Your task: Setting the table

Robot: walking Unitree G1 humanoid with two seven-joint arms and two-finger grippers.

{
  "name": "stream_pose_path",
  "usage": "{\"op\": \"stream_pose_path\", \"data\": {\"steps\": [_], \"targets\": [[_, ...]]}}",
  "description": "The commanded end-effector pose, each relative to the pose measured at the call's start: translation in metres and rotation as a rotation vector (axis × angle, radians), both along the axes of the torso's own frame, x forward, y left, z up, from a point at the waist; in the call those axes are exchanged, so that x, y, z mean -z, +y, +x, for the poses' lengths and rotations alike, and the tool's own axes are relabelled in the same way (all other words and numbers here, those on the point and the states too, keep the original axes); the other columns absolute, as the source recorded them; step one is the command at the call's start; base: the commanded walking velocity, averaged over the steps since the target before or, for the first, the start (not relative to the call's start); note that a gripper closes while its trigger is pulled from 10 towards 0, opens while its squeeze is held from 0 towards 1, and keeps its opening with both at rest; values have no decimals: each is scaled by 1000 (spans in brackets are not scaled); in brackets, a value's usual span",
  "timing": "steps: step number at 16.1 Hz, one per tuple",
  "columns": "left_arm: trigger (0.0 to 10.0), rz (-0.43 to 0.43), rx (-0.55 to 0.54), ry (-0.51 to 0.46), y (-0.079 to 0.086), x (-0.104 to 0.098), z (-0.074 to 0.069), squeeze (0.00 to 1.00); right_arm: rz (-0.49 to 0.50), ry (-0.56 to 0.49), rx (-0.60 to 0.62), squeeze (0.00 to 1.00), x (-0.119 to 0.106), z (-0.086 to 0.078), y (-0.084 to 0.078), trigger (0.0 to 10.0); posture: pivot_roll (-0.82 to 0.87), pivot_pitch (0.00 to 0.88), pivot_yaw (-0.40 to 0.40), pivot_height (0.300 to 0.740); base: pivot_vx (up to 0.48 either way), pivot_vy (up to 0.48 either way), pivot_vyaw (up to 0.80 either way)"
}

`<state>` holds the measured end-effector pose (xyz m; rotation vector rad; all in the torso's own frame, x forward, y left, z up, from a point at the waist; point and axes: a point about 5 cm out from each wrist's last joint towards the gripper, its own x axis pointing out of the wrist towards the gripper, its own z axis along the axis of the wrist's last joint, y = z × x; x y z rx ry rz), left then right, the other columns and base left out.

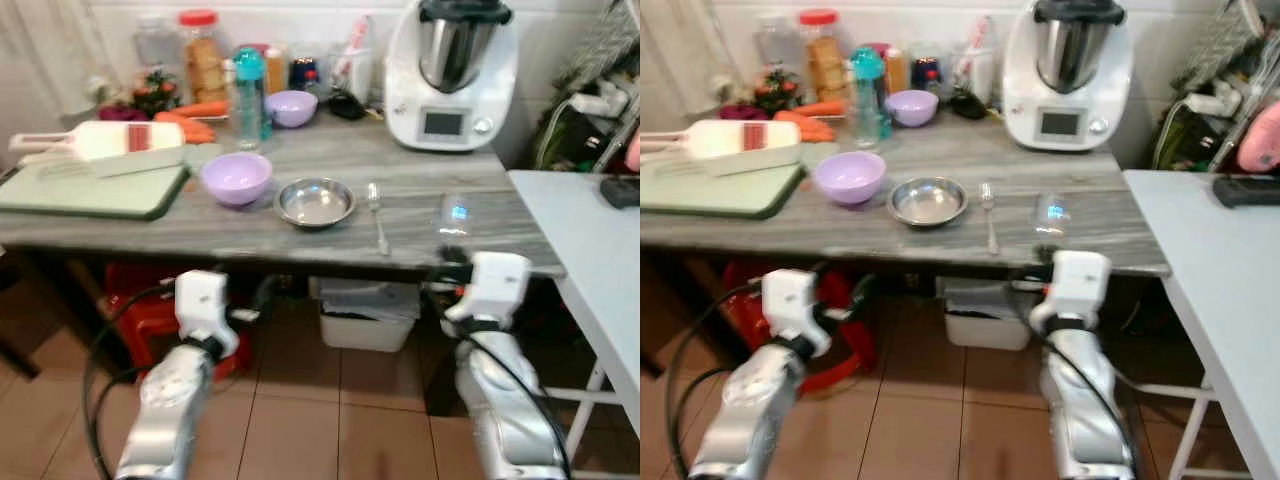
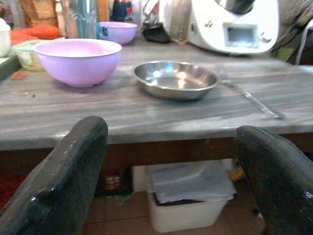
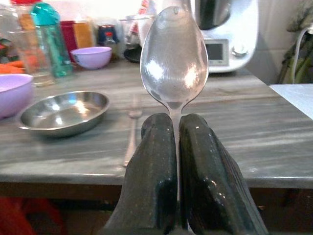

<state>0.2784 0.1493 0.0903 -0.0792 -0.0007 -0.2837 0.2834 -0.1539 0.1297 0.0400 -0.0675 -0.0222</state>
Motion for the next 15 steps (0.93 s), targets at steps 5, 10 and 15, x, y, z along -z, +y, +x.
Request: {"op": "stream_pose_path", "data": {"steps": [5,10,15], "targets": [[10000,5,33,-20,-10,-5,1,0,6,-8,43,0,-3,3,-11,10000,36,0,5,740,297,0,-195],[10000,7,39,-22,-11,-6,2,0,-1,-12,26,0,-3,3,-8,10000,37,0,7,740,299,0,0],[10000,11,38,-21,-10,-6,2,0,-5,-15,22,0,-3,2,-8,10000,39,0,12,740,299,0,0]]}}
